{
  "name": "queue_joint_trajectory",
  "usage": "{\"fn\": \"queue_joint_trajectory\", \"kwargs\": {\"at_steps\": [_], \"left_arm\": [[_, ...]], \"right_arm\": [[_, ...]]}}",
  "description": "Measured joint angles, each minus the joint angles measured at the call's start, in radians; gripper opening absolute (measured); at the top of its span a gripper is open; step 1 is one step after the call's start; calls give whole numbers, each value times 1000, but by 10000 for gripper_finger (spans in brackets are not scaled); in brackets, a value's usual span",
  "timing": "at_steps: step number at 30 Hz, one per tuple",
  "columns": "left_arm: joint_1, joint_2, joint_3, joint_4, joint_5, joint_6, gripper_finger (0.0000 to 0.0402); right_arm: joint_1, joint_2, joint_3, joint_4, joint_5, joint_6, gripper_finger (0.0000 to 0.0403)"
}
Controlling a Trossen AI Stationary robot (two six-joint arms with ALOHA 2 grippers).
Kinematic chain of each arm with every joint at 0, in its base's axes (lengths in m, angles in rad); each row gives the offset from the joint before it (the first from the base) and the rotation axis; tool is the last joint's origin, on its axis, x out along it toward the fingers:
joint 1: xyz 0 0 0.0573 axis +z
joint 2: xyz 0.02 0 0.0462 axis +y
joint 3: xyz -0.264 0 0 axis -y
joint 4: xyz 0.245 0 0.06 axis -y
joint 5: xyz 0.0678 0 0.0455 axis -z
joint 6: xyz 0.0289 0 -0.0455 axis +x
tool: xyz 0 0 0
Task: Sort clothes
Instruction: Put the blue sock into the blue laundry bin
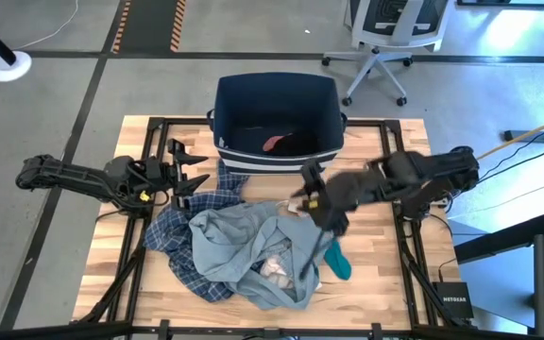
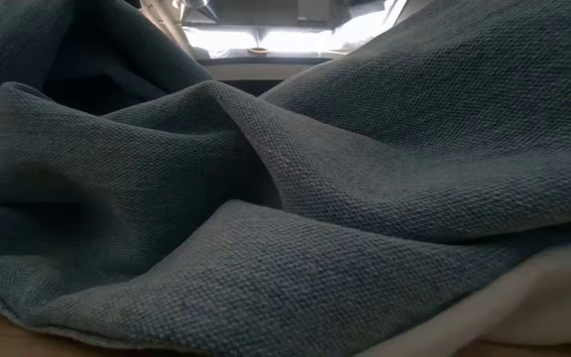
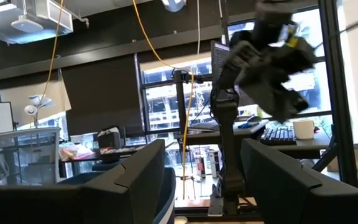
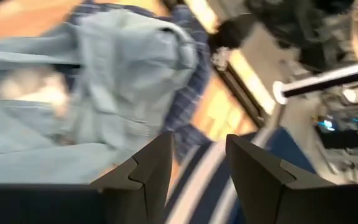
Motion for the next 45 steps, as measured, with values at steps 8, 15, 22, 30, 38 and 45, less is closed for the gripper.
{"fn": "queue_joint_trajectory", "kwargs": {"at_steps": [8, 15, 22, 30, 38, 45], "left_arm": [[0, 0, 0, 0, 0, -4, 208], [0, 0, 0, 0, 0, -4, 208], [0, 0, 0, 0, 0, -16, 208], [0, 0, 0, 0, 0, -15, 208], [0, 0, 0, 1, 0, -16, 208], [0, 0, 0, 1, 0, -17, 208]], "right_arm": [[137, 1, -123, -17, 0, 122, 168], [180, 0, -325, -9, -1, 267, 168], [237, 0, -568, -12, -41, 473, 168], [361, 1, -743, 23, -131, 725, 168], [400, 1, -906, 259, -110, 968, 168], [384, 1, -1000, 278, -103, 1115, 168]]}}
